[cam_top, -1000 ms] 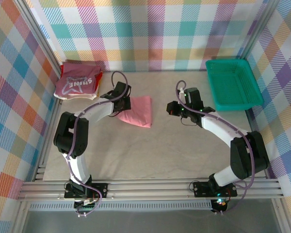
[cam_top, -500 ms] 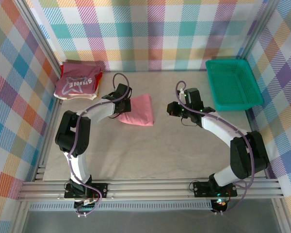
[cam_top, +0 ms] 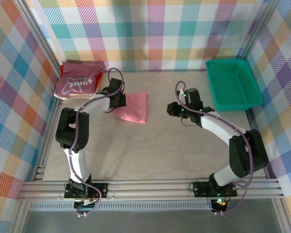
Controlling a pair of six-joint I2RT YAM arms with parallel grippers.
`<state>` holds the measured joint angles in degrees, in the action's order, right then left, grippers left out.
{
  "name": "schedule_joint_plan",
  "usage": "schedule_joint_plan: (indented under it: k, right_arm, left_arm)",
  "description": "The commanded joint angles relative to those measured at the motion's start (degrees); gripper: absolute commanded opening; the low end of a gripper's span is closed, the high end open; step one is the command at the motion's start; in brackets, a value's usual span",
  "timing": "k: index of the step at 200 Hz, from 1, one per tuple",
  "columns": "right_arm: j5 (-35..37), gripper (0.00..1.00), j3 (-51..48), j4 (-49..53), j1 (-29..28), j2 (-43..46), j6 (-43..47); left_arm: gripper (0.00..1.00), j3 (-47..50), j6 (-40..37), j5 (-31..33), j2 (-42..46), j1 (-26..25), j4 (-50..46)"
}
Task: Fold and stack the t-shirts
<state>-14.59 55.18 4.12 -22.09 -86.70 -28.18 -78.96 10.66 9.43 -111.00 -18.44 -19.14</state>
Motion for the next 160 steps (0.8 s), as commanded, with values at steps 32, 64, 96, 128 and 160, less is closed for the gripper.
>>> schedule_joint_plan:
  k: [32, 64, 96, 128, 160]
  right_arm:
    - [-1.1, 0.07, 3.0, 0.5, 0.4, -1.6, 0.8]
    - [-1.2, 0.07, 3.3, -0.3, 0.4, -2.1, 0.2]
    - [-1.2, 0.07, 3.8, 0.3, 0.4, -2.2, 0.2]
    - [-0.5, 0.07, 4.3, 2.0, 0.4, -2.0, 0.6]
    - [0.3, 0.07, 5.0, 3.4, 0.4, -1.7, 0.5]
  left_arm:
    - [0.0, -2.2, -6.3, 1.7, -2.7, 0.9, -2.0]
    - [0.0, -12.4, -14.4, 0.3, -5.7, 2.8, -6.2]
    - [0.0, -25.0, -20.6, -1.0, -10.5, 5.3, -10.1]
    - [0.0, -40.3, -24.2, -2.7, -16.3, 9.0, -17.1]
    - [0.0, -49.0, -25.5, -4.3, -18.3, 12.0, -20.5]
